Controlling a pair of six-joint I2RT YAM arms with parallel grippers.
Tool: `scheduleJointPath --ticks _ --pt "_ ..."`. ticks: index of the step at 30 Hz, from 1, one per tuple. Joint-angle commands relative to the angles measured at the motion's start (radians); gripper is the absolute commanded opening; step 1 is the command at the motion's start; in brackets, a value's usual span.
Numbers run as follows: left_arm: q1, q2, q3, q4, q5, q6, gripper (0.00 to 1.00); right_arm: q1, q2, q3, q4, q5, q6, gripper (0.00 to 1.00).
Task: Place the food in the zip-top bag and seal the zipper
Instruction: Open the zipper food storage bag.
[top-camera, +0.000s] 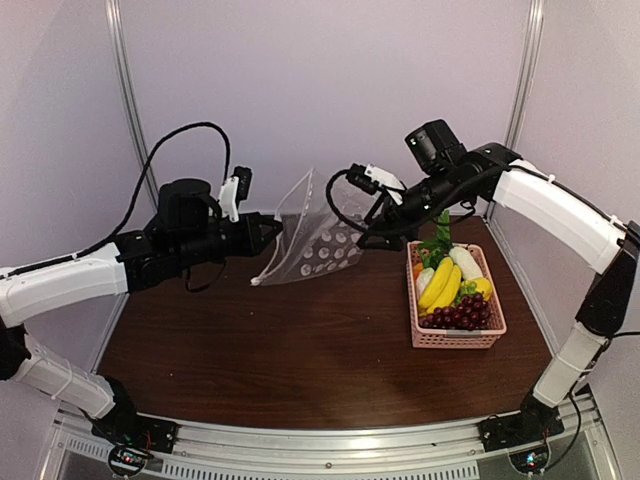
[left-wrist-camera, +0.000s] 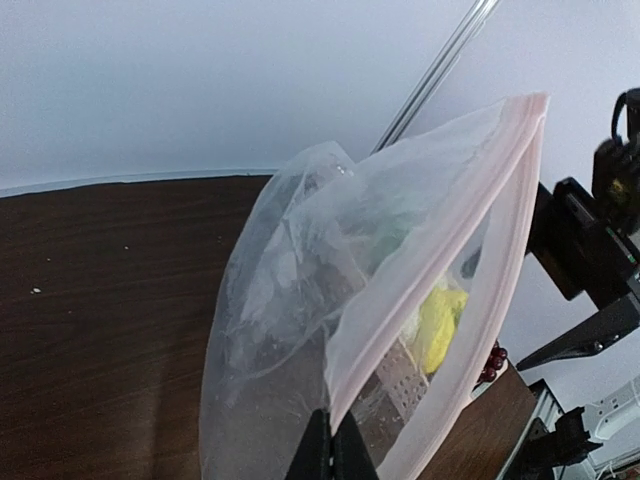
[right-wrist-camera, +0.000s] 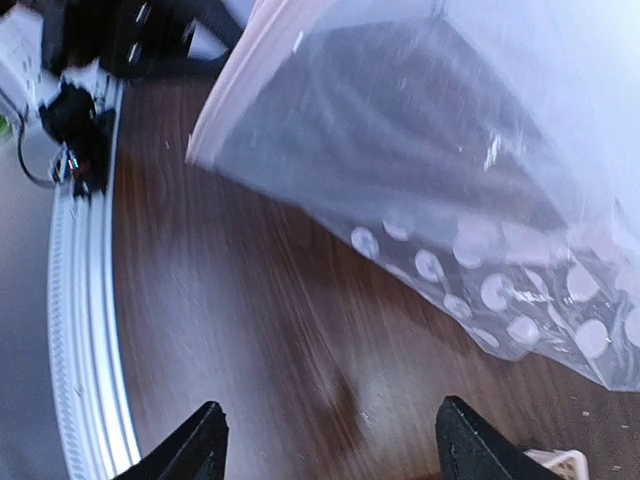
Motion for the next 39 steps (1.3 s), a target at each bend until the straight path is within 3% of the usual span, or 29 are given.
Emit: scheduleJointPath --ticks 1,3,8,12,21,26,31,34,36,39 --pt "-0.09 0.066 0.018 0.139 -0.141 -0.123 0.0 0.014 0.102 0.137 0.076 -0.185 0.222 0.78" --pt "-0.116 0.08 -0.005 0.192 -0.179 -0.176 0.0 0.027 0.134 0.175 0.093 -0.192 0.253 0.99" --pt "-0.189 0.085 -0.026 0.285 -0.277 -0.204 0.0 0.058 0.16 0.217 0.142 -0.105 0.349 1.0" --pt "-0.235 0.087 -0.035 0.333 -0.337 -0.177 0.0 0.087 0.167 0.236 0.151 0.155 0.406 1.0" --pt "-0.278 0.087 -0.088 0.4 -0.408 -0.172 0.0 0.143 0.228 0.296 0.124 0.387 0.46 0.99" --pt "-0.301 0.074 -0.094 0.39 -0.457 -0.144 0.0 0.143 0.233 0.259 0.129 0.415 0.482 0.85" --pt "-0.302 0.083 -0.09 0.375 -0.457 -0.144 0.0 0.164 0.24 0.232 0.132 0.443 0.465 0.61" --pt "-0.302 0.094 -0.078 0.359 -0.458 -0.145 0.0 0.176 0.247 0.219 0.139 0.401 0.47 0.57" --pt "-0.302 0.097 -0.072 0.342 -0.472 -0.148 0.0 0.183 0.25 0.205 0.151 0.37 0.479 0.39" --pt "-0.302 0.081 -0.064 0.254 -0.549 -0.176 0.0 0.19 0.263 0.213 0.14 0.486 0.483 0.09"
